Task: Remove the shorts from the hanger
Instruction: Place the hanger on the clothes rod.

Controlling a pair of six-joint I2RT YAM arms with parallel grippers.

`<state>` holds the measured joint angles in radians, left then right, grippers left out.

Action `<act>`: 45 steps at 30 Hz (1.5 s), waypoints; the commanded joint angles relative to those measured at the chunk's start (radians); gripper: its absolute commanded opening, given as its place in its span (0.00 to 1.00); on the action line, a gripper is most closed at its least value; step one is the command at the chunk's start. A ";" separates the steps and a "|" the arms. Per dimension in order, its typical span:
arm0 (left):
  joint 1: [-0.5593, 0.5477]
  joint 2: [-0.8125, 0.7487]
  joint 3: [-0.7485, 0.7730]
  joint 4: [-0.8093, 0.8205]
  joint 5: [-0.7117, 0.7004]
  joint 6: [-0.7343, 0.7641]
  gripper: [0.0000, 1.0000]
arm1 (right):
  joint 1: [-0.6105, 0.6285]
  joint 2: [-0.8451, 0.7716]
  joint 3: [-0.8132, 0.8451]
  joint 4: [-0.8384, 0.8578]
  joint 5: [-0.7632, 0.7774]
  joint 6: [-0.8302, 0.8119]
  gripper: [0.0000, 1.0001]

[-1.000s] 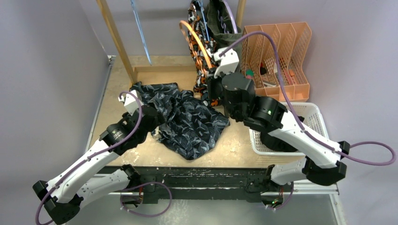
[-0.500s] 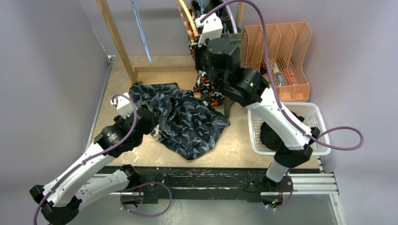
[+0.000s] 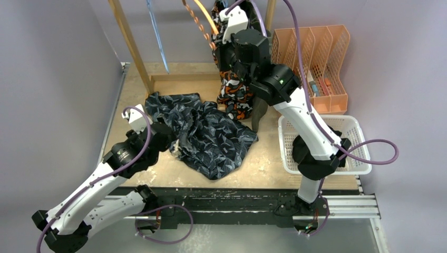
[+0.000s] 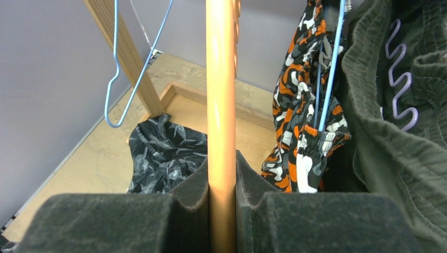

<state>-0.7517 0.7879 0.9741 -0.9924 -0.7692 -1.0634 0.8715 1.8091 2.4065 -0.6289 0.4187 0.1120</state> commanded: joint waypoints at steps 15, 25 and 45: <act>0.005 0.029 0.030 0.042 0.034 0.022 0.82 | -0.062 0.101 0.108 0.136 -0.014 0.024 0.00; 0.005 0.043 0.030 0.057 0.051 0.027 0.82 | -0.088 0.164 0.170 0.114 -0.070 -0.013 0.00; 0.005 0.107 0.063 0.126 0.063 0.079 0.82 | -0.078 -0.071 -0.054 0.133 -0.420 -0.030 0.67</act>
<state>-0.7517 0.8841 0.9825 -0.9272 -0.7021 -1.0241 0.7906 1.8637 2.3444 -0.5529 0.0776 0.0883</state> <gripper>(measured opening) 0.816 0.651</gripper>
